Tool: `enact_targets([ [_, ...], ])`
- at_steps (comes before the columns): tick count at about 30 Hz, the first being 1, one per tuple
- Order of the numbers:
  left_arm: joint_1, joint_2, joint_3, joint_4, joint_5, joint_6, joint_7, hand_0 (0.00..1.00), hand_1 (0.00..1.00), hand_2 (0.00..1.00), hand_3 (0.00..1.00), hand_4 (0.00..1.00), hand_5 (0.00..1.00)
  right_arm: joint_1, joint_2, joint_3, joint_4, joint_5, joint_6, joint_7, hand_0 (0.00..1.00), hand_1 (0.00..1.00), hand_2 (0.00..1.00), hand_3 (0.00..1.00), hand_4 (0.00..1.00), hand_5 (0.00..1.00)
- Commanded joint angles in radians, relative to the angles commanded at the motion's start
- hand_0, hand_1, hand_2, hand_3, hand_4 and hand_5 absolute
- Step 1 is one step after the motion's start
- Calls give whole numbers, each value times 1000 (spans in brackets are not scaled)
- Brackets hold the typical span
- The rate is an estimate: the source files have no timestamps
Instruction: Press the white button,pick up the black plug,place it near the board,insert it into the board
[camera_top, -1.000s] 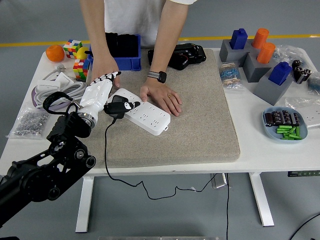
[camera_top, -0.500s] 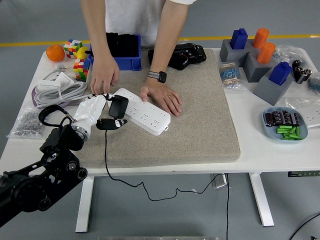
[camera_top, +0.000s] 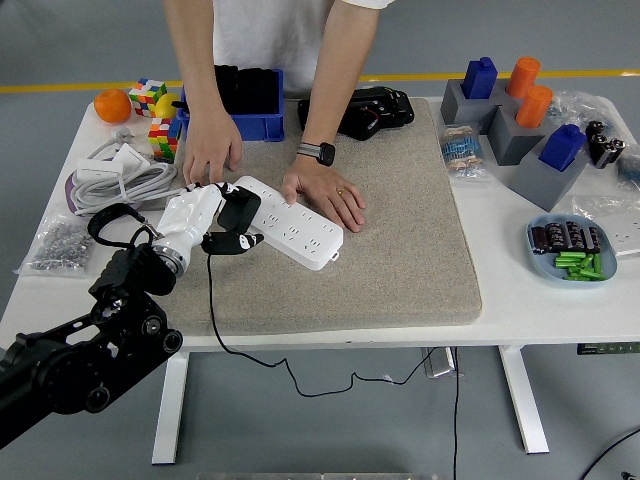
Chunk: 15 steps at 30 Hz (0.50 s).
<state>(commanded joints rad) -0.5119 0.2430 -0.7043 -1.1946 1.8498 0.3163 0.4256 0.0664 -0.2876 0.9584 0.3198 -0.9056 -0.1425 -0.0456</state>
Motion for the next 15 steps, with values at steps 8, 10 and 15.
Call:
enact_targets([
  [8,-23,-10,12,20,-6,2,-7,943,848,721,714,908,354,-4,2,2,0,0,0,0,818,652,645,620,752,485],
  [10,-34,-15,16,30,-8,1,-8,943,848,721,714,908,354,-4,1,2,0,0,0,0,818,652,645,620,752,485],
  [15,-58,-26,34,58,-28,-1,-16,941,843,717,710,903,351,-2,3,7,0,-1,0,0,817,652,645,620,751,485],
])
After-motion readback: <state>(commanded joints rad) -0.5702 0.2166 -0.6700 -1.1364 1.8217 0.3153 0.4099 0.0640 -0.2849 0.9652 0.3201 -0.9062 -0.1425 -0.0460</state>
